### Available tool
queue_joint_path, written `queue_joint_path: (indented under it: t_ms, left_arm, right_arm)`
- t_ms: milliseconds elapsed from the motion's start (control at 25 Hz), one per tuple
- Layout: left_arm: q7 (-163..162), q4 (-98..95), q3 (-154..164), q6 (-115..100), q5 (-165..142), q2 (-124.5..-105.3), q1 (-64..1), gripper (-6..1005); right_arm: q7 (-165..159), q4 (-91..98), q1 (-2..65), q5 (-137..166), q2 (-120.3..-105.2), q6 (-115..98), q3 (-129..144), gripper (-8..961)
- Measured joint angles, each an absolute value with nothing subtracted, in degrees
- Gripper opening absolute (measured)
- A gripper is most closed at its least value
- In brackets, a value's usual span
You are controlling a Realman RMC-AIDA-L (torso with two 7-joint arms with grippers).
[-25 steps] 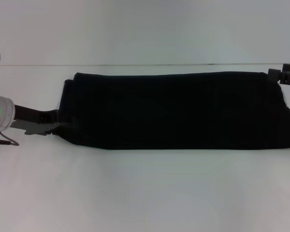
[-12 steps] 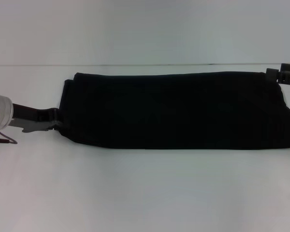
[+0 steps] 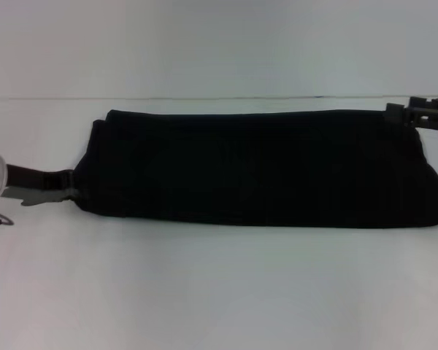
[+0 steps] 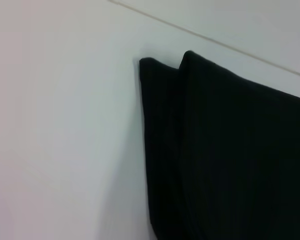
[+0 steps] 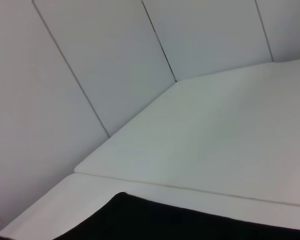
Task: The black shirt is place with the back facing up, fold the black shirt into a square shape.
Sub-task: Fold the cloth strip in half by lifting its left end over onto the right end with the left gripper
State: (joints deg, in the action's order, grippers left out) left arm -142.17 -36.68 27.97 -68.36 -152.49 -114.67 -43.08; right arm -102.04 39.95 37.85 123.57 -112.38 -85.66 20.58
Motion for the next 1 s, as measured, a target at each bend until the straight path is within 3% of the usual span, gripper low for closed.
queue_joint_path:
  t_ms: [320,600,800,1000]
  left_arm:
    - [-139.41,-43.13,26.19,-70.61,-152.88,-114.66,-36.8,26]
    - [-135.23,-49.38,15.64,-76.95,-152.9,-111.94,-32.62,27]
    - [-132.53,-49.75,14.89,-86.2,-144.46,-111.81,-35.03,26]
    - [-130.62,-45.3,24.39,-90.18,-127.7,-114.65,-44.37,26]
  right_arm:
    - [-102.05,38.44,40.09,123.57,-114.72,-81.95,20.42,900]
    - [-102.18,36.31,41.57,123.0,-115.22,-78.95,20.49,900]
    - [-101.69,36.3,40.68,120.63,-115.17,-78.82,20.5,899]
    - [-101.1,37.06,37.32,117.18,-113.91,-82.6,20.3,899]
